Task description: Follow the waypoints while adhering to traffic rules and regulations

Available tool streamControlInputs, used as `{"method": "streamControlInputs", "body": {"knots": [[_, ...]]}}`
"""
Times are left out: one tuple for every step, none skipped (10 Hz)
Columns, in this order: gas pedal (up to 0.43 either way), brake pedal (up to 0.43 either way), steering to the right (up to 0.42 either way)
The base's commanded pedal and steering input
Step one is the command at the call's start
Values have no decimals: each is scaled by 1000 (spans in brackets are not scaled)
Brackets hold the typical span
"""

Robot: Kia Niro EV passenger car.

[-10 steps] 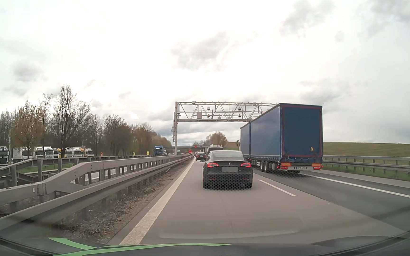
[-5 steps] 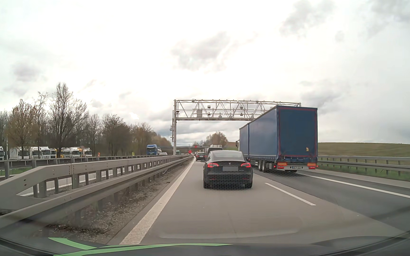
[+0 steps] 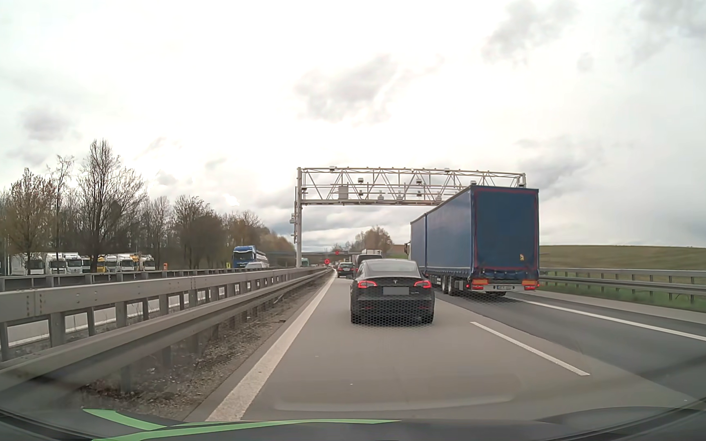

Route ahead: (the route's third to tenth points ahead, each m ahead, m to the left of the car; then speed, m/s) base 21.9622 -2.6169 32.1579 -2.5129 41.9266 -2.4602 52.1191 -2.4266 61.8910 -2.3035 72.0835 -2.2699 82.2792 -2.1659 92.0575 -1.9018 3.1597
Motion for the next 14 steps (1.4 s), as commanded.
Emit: {"method": "streamControlInputs", "body": {"knots": [[20, 0, -2], [20, 0, -2], [20, 0, -3], [28, 0, -3], [28, 0, -3], [39, 0, -2], [47, 0, -3], [47, 0, -3], [47, 0, -3], [59, 0, -3], [59, 0, -3], [59, 0, -3], [59, 0, -3], [59, 0, -3]]}}
